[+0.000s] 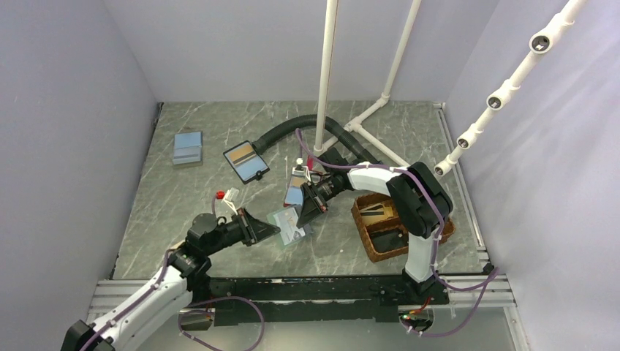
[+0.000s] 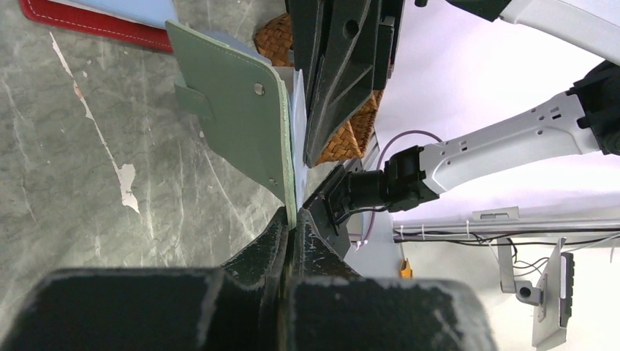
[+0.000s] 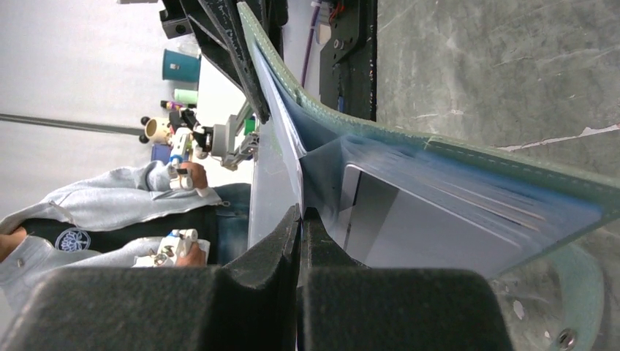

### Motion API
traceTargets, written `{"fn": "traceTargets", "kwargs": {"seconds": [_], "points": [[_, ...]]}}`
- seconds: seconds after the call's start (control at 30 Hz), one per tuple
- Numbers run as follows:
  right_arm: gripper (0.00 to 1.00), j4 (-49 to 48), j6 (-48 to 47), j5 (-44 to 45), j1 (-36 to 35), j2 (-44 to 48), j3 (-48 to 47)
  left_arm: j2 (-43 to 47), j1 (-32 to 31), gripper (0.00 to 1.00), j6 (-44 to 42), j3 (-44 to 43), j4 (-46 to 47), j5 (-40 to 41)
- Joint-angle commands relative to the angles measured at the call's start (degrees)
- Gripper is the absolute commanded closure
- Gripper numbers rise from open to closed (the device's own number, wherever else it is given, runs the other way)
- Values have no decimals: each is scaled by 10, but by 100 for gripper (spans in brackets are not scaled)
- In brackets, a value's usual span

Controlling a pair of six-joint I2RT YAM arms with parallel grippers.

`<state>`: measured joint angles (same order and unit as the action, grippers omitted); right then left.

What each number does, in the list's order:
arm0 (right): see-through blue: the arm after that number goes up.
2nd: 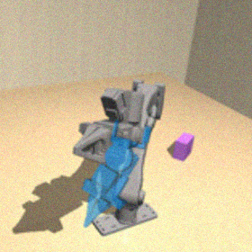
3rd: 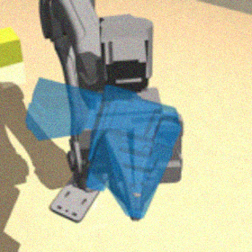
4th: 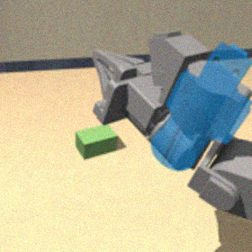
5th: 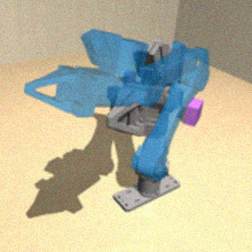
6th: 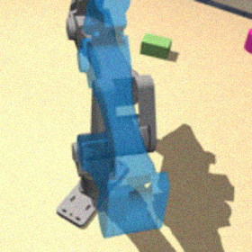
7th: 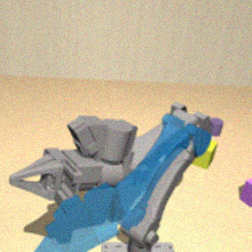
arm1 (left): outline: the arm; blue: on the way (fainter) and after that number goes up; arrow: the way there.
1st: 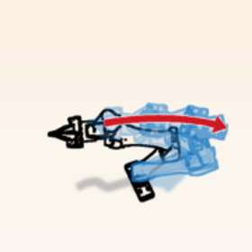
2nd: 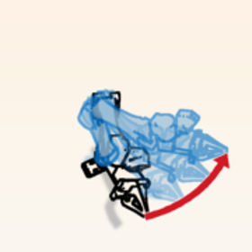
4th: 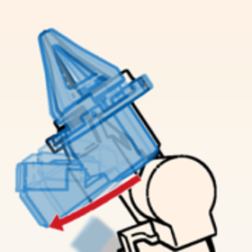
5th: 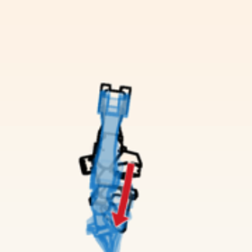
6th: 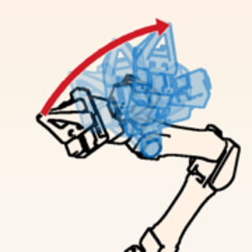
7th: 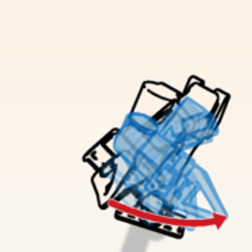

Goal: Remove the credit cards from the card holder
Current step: Remove the credit card from the card holder.

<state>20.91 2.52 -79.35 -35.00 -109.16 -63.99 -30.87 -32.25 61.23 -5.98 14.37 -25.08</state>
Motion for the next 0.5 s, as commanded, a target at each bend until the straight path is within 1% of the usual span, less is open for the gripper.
{"fn": "traceTargets", "kwargs": {"seconds": [0.0,0.03,0.23,0.37,0.47], "points": [[100,5,-20,4,4,7,-8,51,19,100,19,10,18,-31],[100,5,-33,5,4,7,-8,60,22,100,20,13,15,-34],[100,13,-43,8,5,6,-8,95,29,100,20,15,-14,-40],[100,26,-59,22,12,11,-4,110,32,100,13,6,-61,-31],[100,50,-89,48,22,17,2,122,35,100,8,-2,-117,-18]]}}
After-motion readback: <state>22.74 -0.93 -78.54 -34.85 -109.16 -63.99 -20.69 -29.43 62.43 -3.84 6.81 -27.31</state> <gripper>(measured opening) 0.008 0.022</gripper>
